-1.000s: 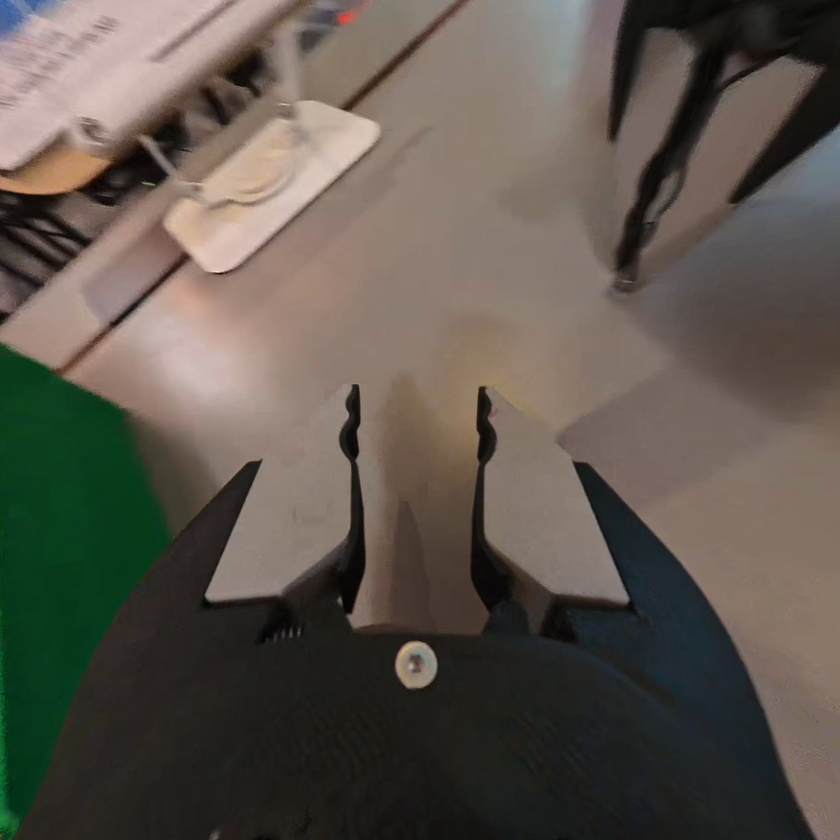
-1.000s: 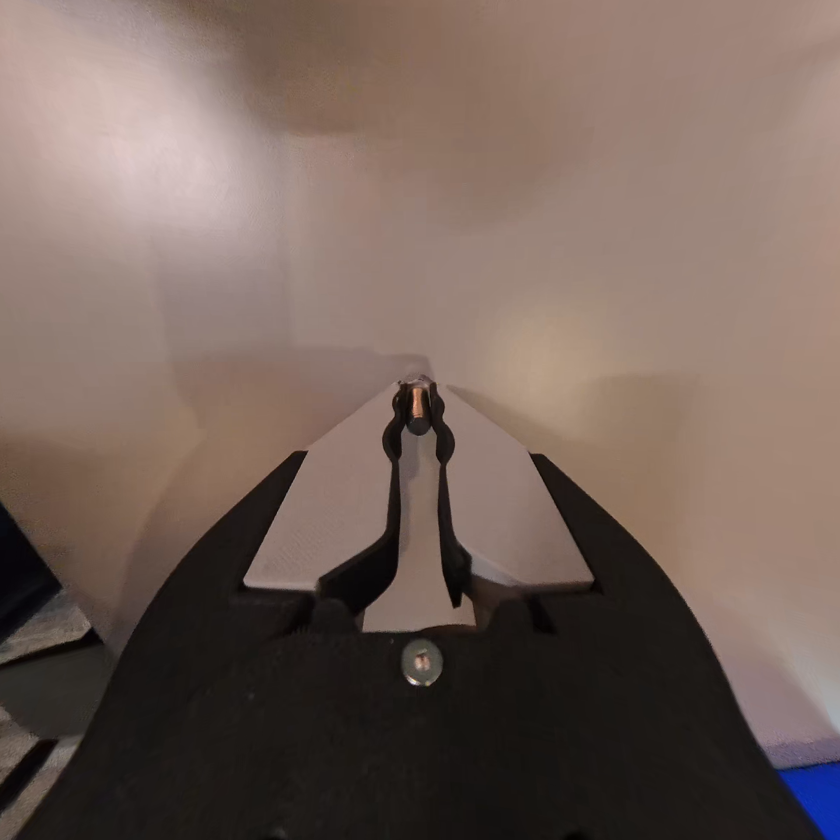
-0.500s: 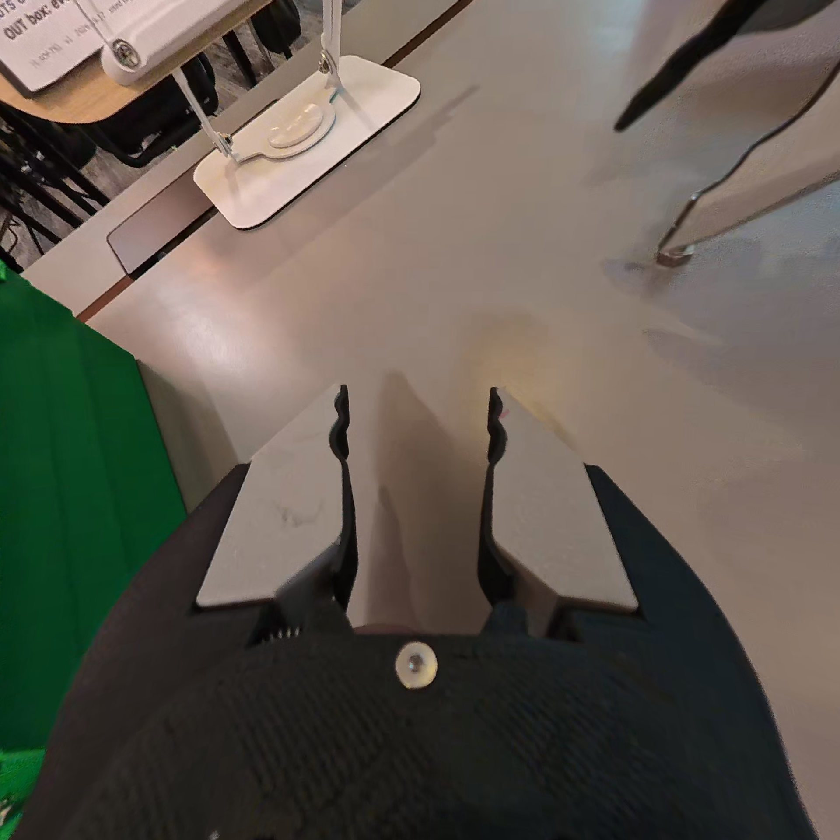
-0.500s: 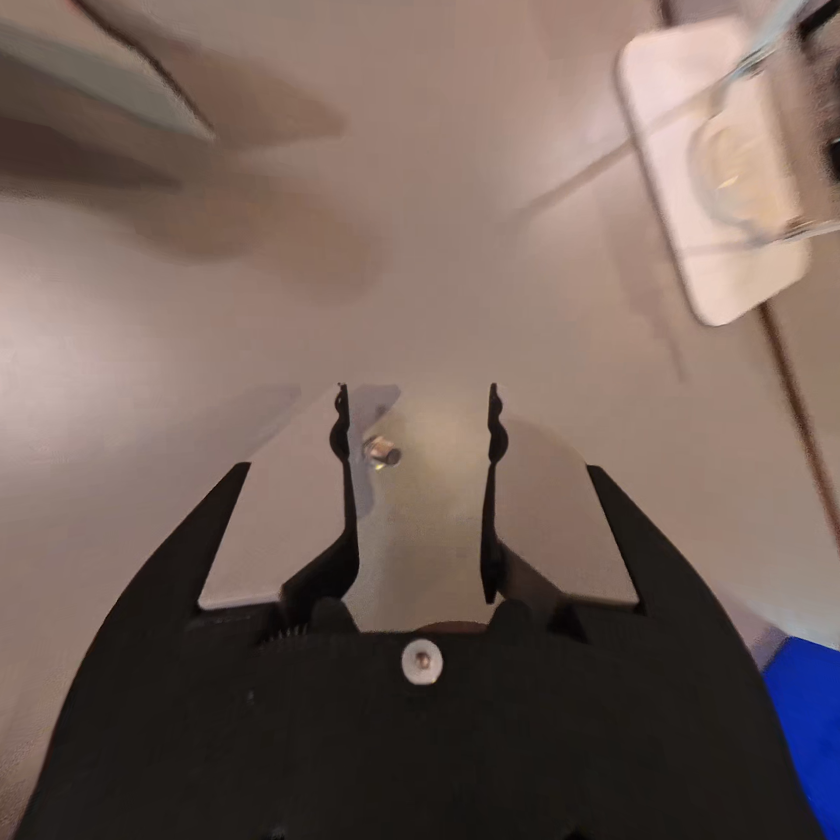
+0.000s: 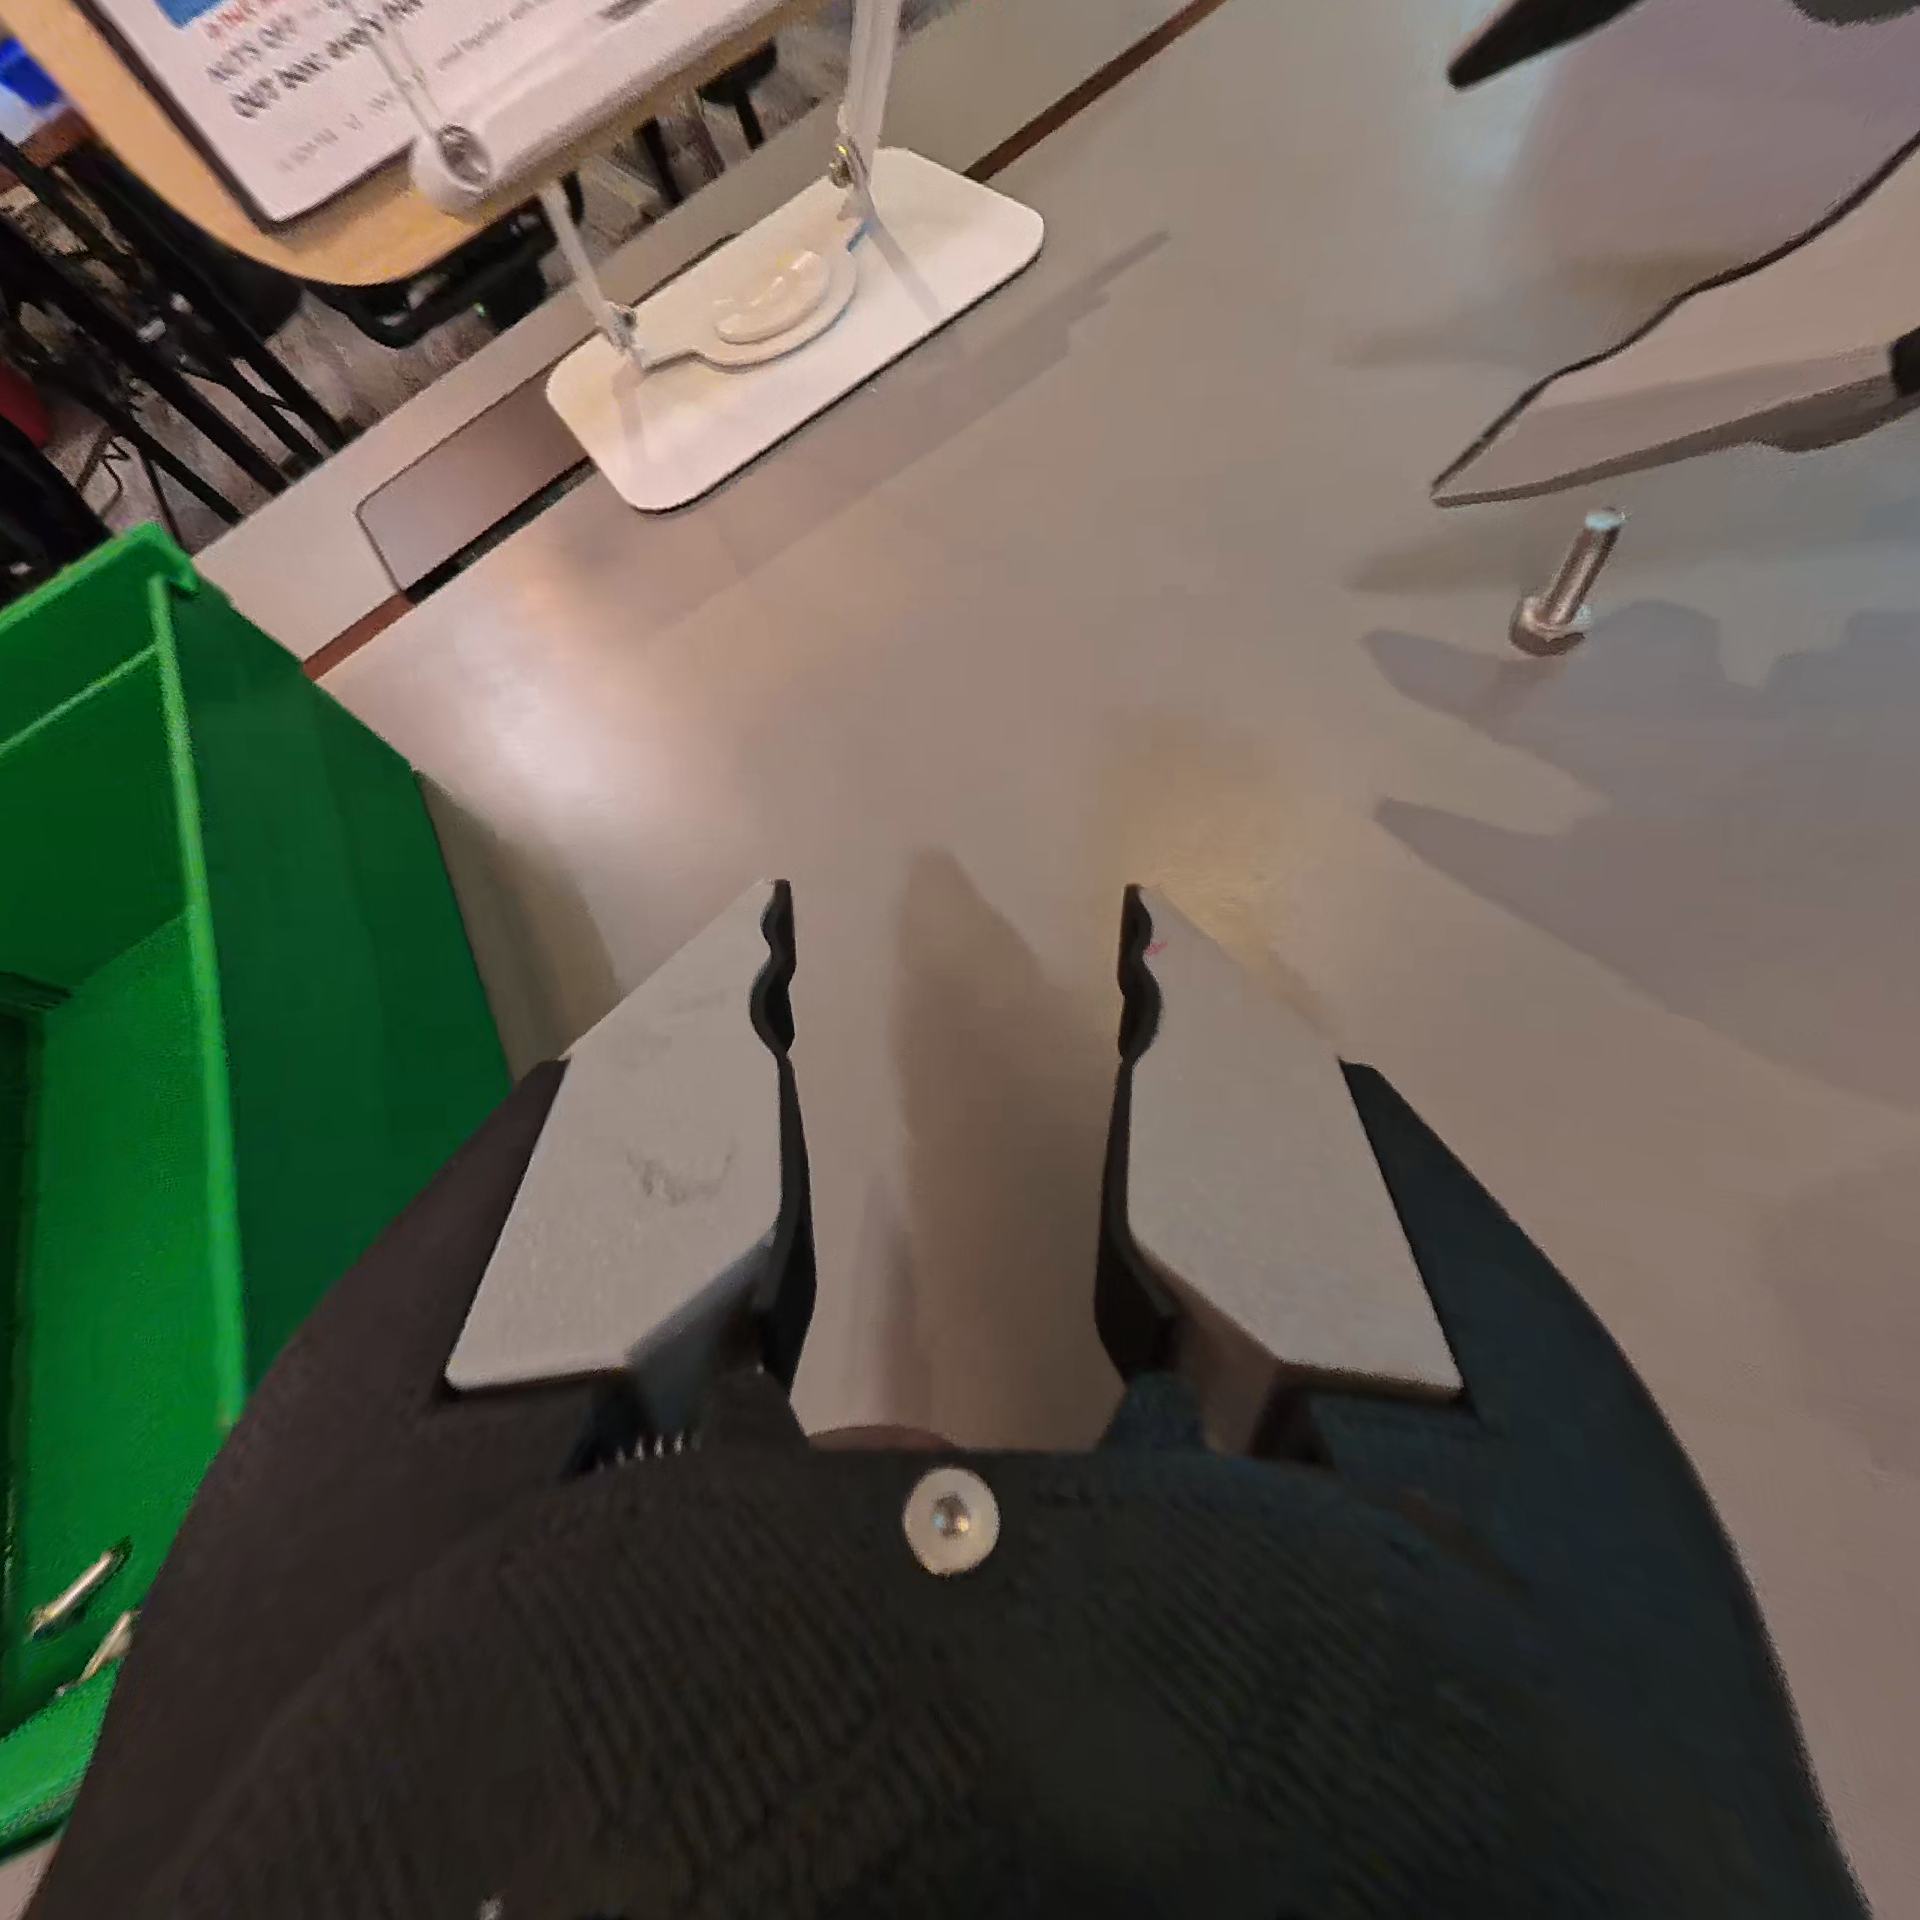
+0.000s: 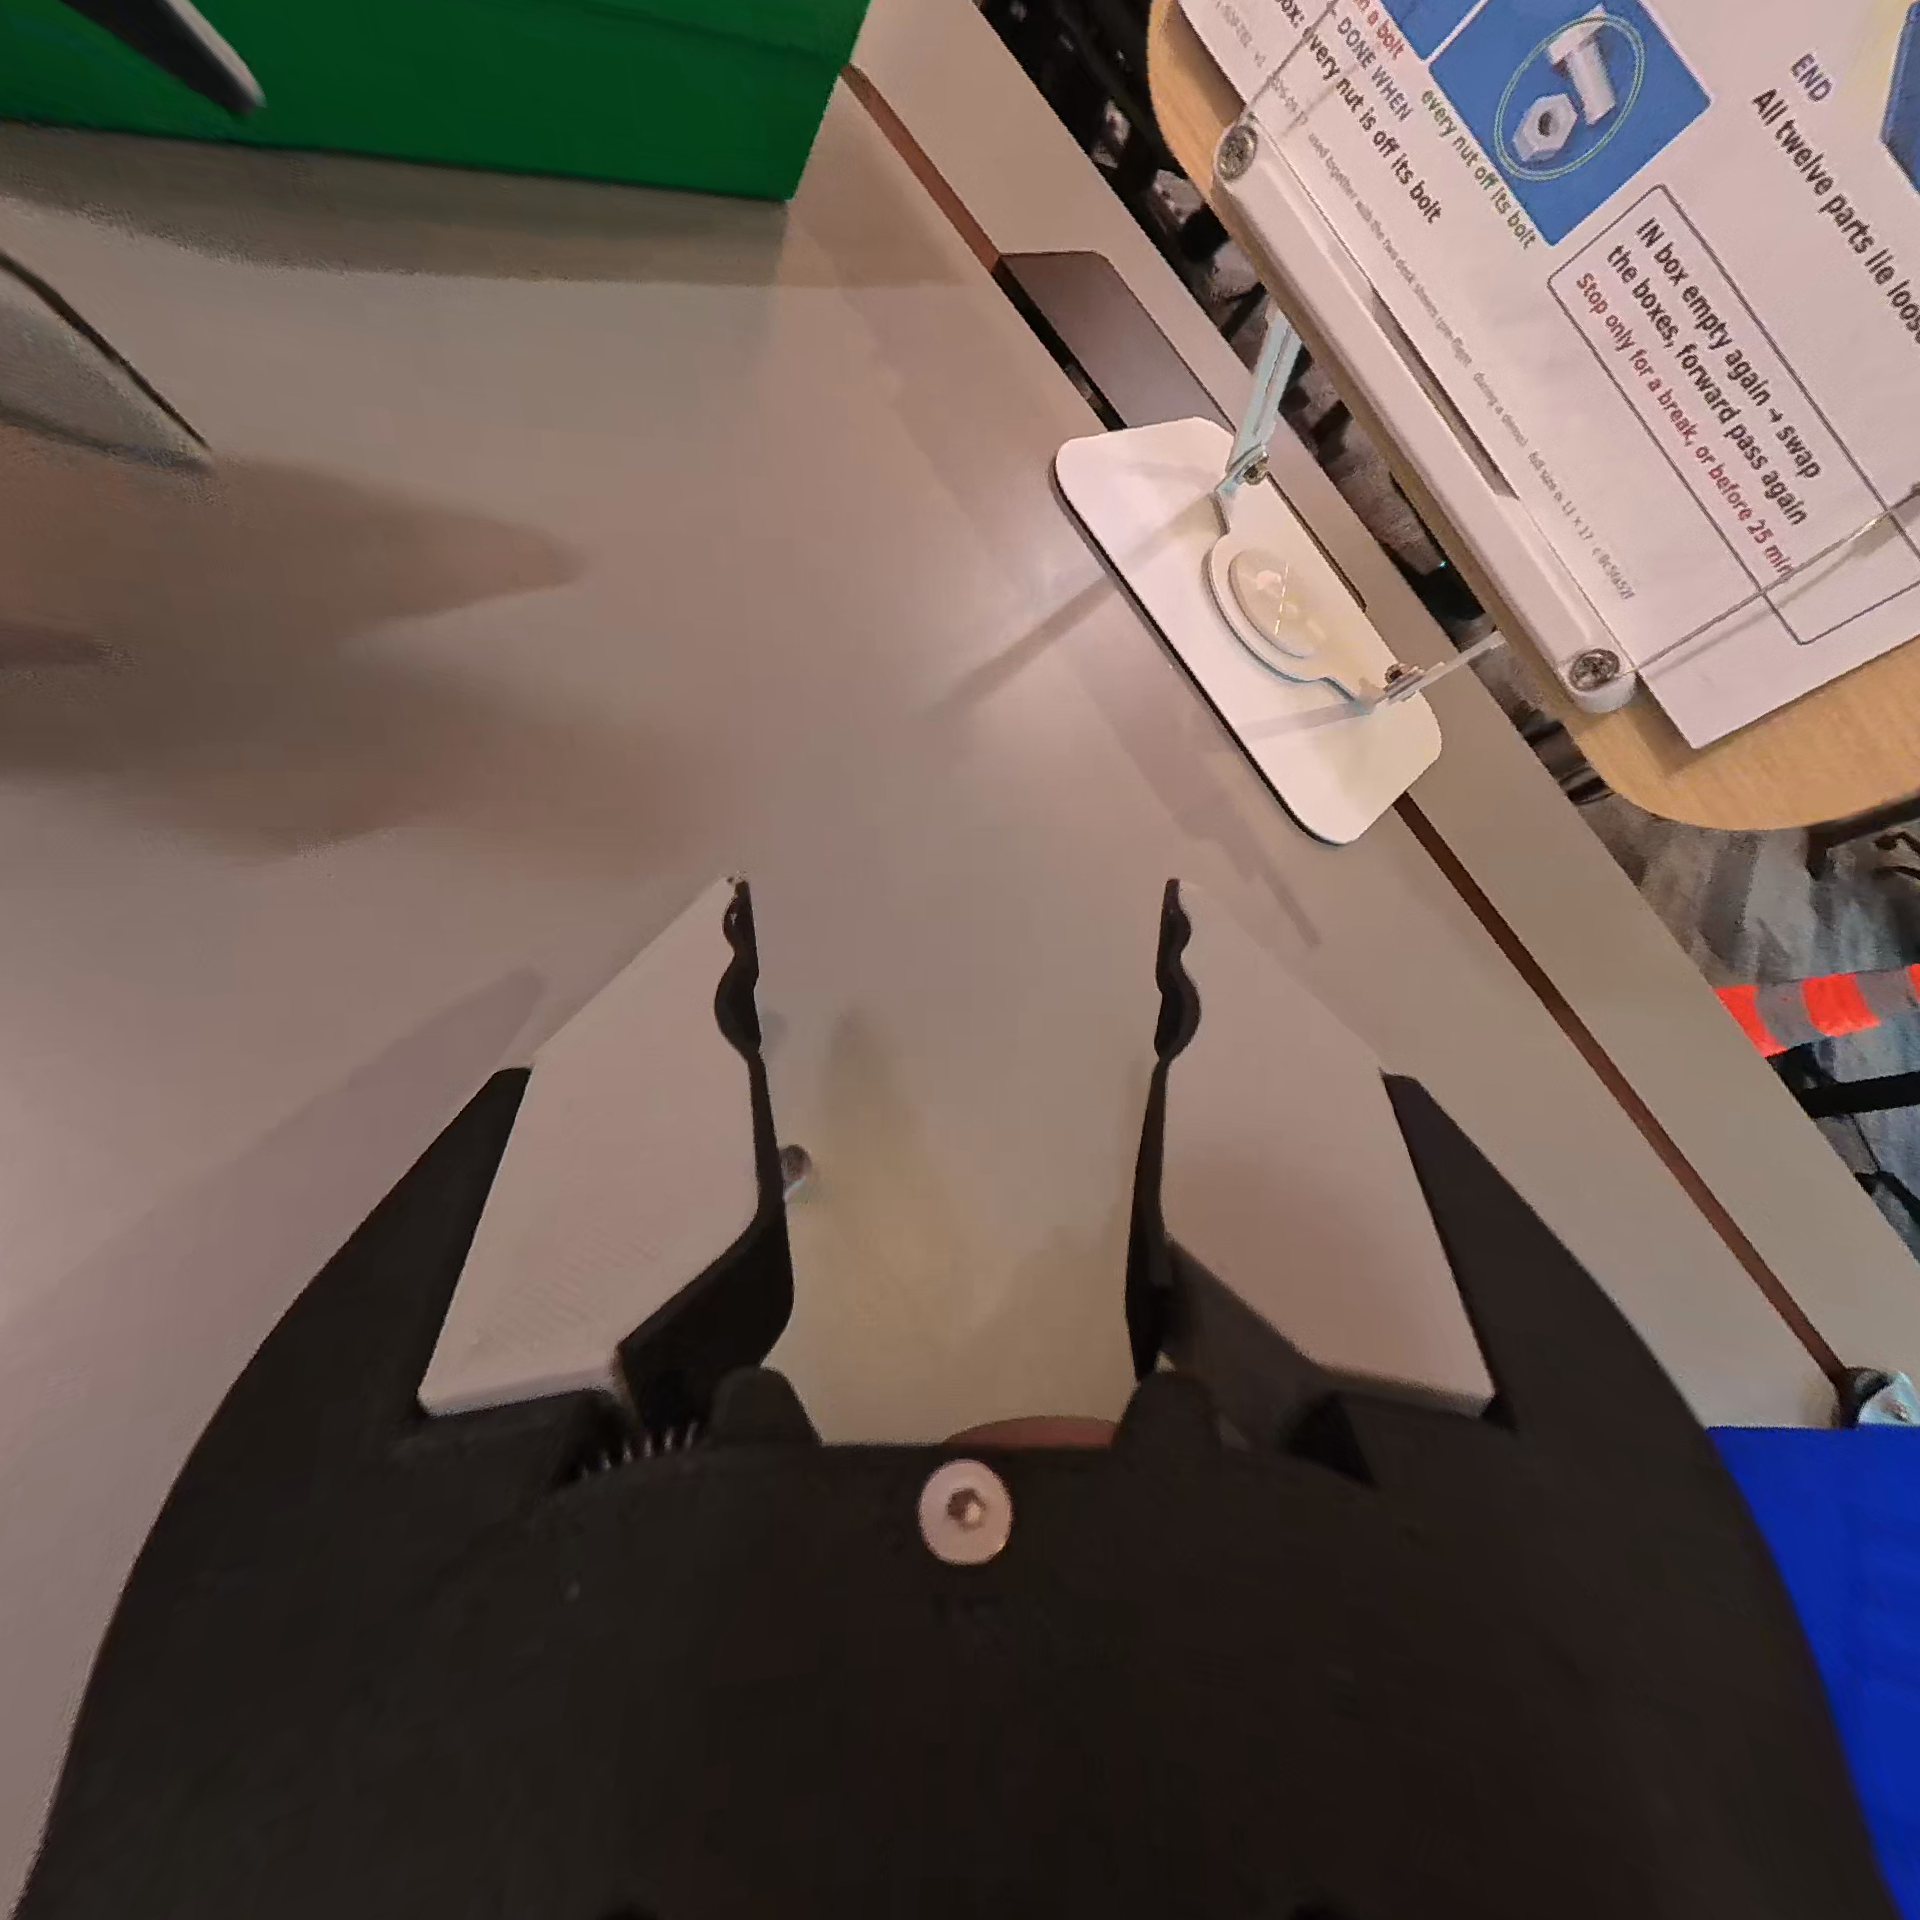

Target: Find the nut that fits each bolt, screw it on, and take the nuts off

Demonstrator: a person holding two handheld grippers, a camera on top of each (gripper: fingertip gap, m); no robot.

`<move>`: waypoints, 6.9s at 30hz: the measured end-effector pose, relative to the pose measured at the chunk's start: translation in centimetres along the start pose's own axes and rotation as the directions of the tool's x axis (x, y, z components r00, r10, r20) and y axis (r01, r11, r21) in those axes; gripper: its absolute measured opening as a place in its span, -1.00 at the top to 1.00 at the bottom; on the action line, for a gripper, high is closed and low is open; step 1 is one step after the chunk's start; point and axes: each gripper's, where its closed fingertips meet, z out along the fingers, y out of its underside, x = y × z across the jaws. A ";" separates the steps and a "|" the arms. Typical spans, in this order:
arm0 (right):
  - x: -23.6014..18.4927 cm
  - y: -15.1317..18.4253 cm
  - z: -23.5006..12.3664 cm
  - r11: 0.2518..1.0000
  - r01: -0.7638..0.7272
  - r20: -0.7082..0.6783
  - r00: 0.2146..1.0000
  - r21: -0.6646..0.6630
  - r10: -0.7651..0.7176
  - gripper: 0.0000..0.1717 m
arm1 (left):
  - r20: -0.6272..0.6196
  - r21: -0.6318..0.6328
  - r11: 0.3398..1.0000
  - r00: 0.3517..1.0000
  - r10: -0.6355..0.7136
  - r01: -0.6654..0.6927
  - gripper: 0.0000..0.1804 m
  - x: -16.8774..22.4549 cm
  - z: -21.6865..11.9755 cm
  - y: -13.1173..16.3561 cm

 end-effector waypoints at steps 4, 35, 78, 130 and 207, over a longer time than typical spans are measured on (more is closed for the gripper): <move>-0.2 0.4 -0.7 0.998 -0.057 0.081 0.995 0.033 0.054 0.11 | 0.029 0.022 1.000 1.000 -0.009 0.009 0.28 -3.6 -4.1 -0.9; 7.1 2.9 -0.7 0.998 -0.055 -0.249 0.966 0.042 0.063 0.13 | 0.036 -0.590 0.807 0.999 -0.004 0.024 0.33 -21.6 -1.1 11.8; 5.0 3.6 0.2 0.993 -0.108 -0.090 0.990 0.041 0.112 0.17 | -0.048 -0.716 0.697 0.992 -0.118 0.048 0.41 -20.6 -1.3 15.3; 6.6 5.4 -0.1 0.988 -0.154 -0.122 0.980 0.016 0.155 0.18 | -0.717 -0.113 0.934 0.679 0.159 -0.338 0.83 18.6 5.0 -3.3; -6.5 9.1 -3.6 1.000 -0.007 0.571 0.821 -0.005 0.009 0.84 | -0.722 0.176 0.983 0.674 0.159 -0.044 0.81 14.8 5.9 -4.0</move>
